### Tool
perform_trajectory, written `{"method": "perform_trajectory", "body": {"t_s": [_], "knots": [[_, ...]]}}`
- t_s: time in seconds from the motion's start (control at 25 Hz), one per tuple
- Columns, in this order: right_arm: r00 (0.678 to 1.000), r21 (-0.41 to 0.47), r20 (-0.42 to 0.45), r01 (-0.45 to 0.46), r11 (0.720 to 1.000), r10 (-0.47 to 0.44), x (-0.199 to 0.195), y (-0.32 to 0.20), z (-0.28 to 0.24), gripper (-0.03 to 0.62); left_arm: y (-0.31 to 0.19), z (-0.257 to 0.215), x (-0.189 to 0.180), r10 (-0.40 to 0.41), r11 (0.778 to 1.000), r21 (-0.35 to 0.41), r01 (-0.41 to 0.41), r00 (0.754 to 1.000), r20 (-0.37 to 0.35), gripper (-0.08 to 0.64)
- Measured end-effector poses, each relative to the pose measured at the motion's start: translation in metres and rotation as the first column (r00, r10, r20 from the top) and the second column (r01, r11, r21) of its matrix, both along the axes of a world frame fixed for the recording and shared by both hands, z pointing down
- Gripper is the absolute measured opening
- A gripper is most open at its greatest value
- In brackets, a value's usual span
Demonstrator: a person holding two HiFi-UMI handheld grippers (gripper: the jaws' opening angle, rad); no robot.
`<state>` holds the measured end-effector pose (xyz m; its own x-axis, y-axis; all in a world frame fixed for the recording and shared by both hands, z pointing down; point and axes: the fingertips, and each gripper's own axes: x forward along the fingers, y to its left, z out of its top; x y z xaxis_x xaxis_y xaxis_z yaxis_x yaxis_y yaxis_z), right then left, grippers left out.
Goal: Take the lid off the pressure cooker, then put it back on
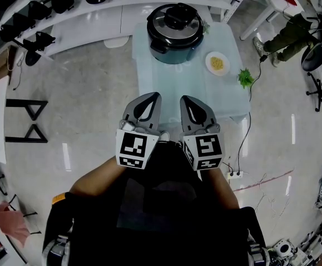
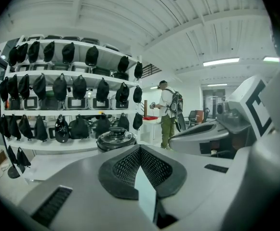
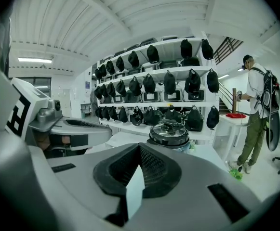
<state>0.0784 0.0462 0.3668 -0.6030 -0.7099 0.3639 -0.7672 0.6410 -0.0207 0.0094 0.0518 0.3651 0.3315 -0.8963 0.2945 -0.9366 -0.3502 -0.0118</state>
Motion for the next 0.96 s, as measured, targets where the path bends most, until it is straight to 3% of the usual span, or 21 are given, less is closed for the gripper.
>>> {"method": "perform_trajectory", "body": {"t_s": [0.96], "knots": [[1.0,-0.003,0.01,-0.021,1.0,0.021,0.0056,0.0046,0.0003,0.015,0.003,-0.0023,0.0025,0.013,1.0,0.009,-0.013,1.0,0.0,0.005]]}}
